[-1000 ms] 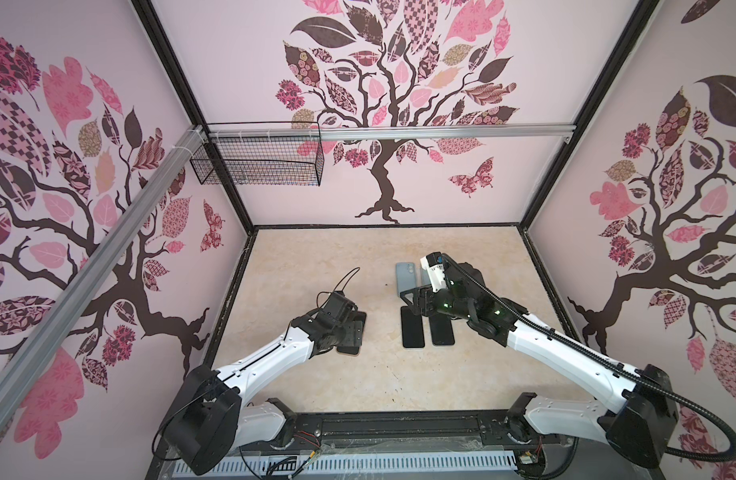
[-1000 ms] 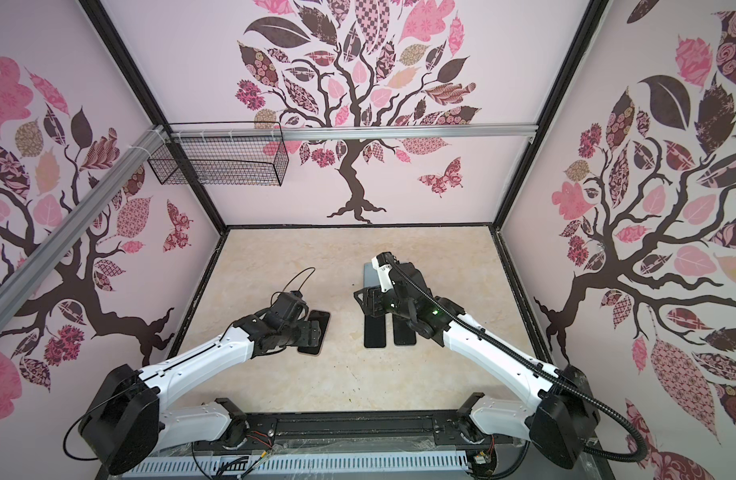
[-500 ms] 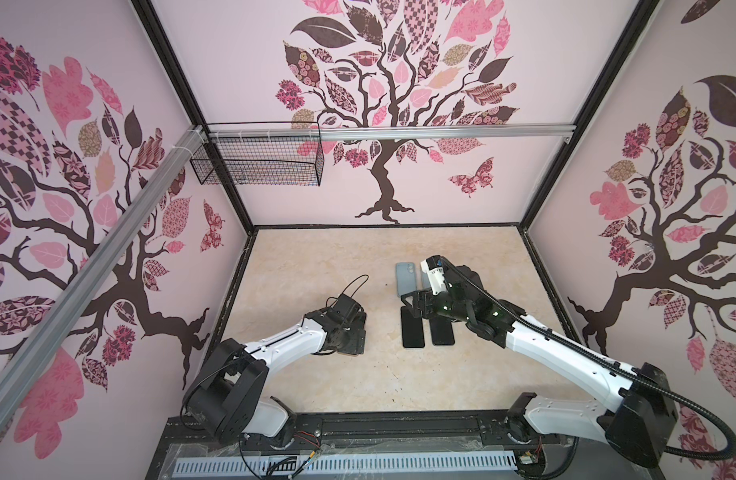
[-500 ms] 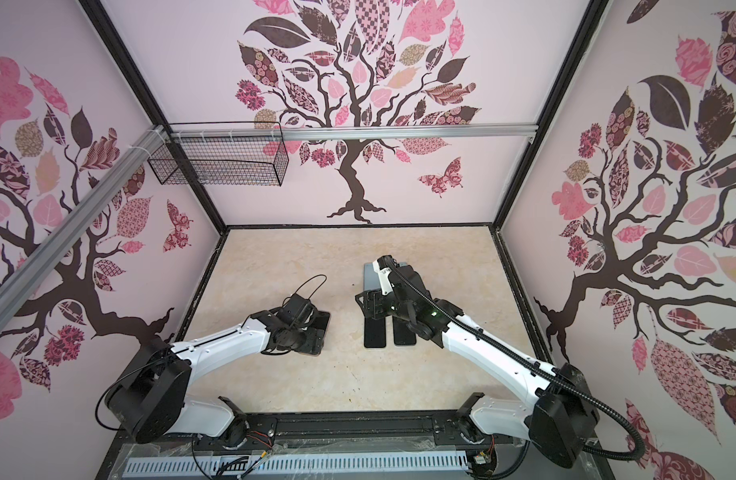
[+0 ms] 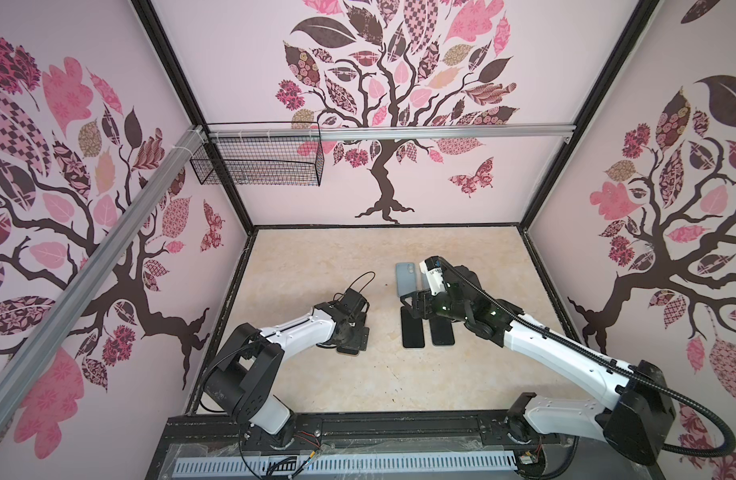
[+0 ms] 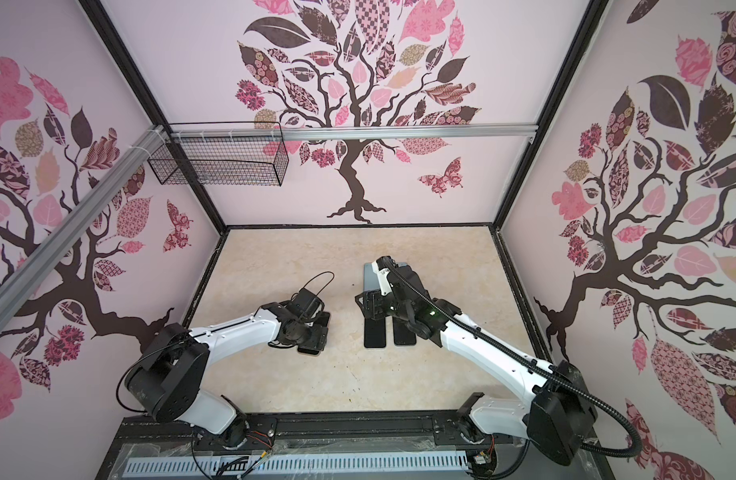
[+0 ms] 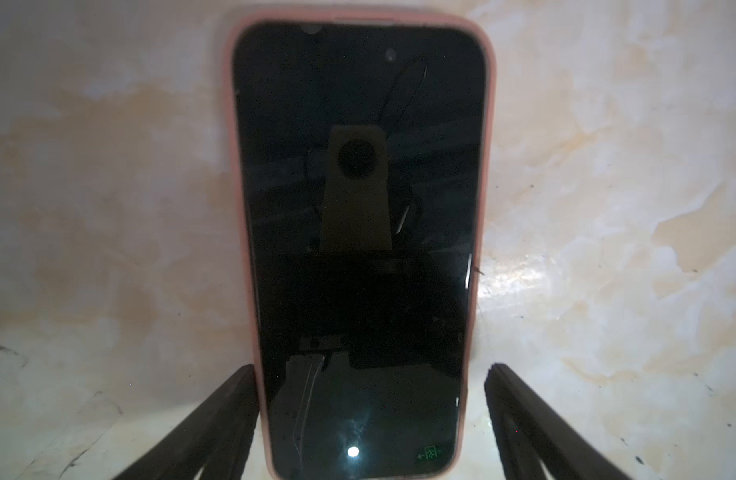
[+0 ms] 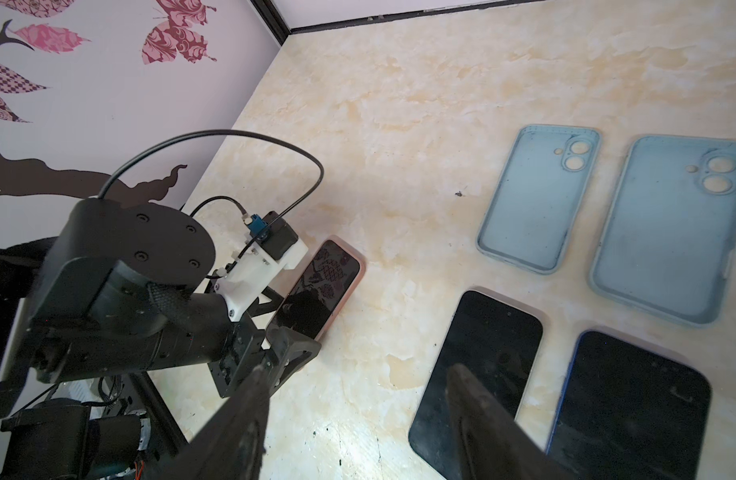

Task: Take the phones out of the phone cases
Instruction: 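Lower the open left gripper around the pink-cased phone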

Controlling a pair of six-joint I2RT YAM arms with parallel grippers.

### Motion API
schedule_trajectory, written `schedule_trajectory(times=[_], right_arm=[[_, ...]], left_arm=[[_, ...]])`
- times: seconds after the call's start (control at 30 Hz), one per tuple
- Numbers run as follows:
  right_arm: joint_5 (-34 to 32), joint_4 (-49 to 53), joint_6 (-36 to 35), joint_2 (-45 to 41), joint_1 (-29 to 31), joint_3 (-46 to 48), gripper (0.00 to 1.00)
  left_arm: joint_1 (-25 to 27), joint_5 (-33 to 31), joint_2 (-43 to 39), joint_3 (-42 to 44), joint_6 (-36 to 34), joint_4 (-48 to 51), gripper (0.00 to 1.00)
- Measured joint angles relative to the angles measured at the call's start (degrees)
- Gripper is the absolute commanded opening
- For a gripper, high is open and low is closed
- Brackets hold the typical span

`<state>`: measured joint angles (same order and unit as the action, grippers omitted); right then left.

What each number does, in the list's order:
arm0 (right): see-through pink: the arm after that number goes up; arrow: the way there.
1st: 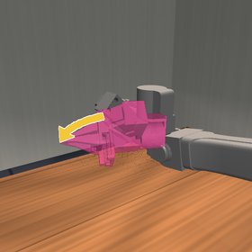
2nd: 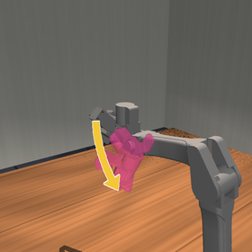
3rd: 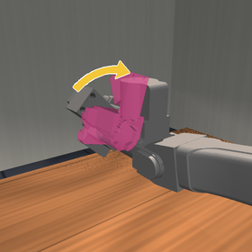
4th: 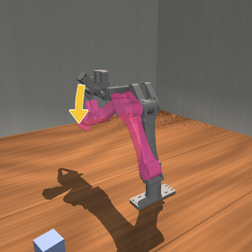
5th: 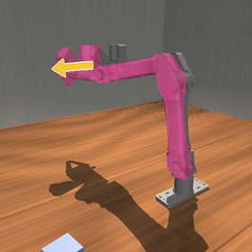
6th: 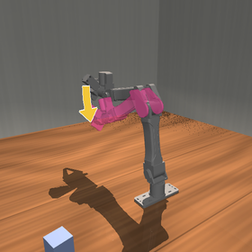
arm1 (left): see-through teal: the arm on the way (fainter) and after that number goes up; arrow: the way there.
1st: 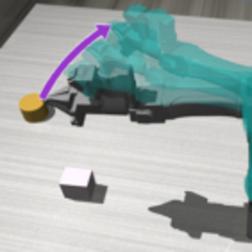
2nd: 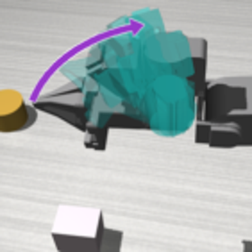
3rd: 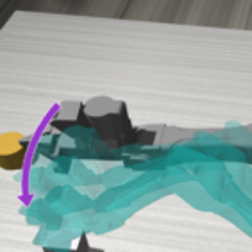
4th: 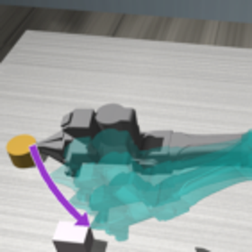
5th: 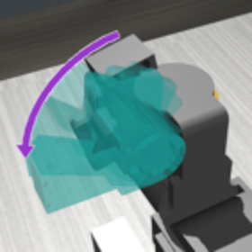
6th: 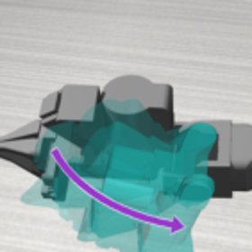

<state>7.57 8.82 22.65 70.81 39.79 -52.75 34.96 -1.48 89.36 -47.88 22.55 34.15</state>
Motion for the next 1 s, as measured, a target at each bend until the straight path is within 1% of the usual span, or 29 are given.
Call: schedule_trajectory(times=[0.57, 0.8, 1.0], right_arm=[[0.8, 0.1, 0.0, 0.8, 0.0, 0.0, 0.70], [0.8, 0.3, 0.0, 0.8, 0.0, 0.0, 0.69], [0.8, 0.6, 0.0, 0.8, 0.0, 0.0, 0.69]], left_arm=[[0.1, -1.3, 3.3, -2.7, -0.5, 2.6, 0.87], [1.2, -2.3, 4.2, -3.5, -0.3, 3.2, 0.81], [1.2, -2.1, 4.2, -3.4, -0.1, 3.0, 0.81]])
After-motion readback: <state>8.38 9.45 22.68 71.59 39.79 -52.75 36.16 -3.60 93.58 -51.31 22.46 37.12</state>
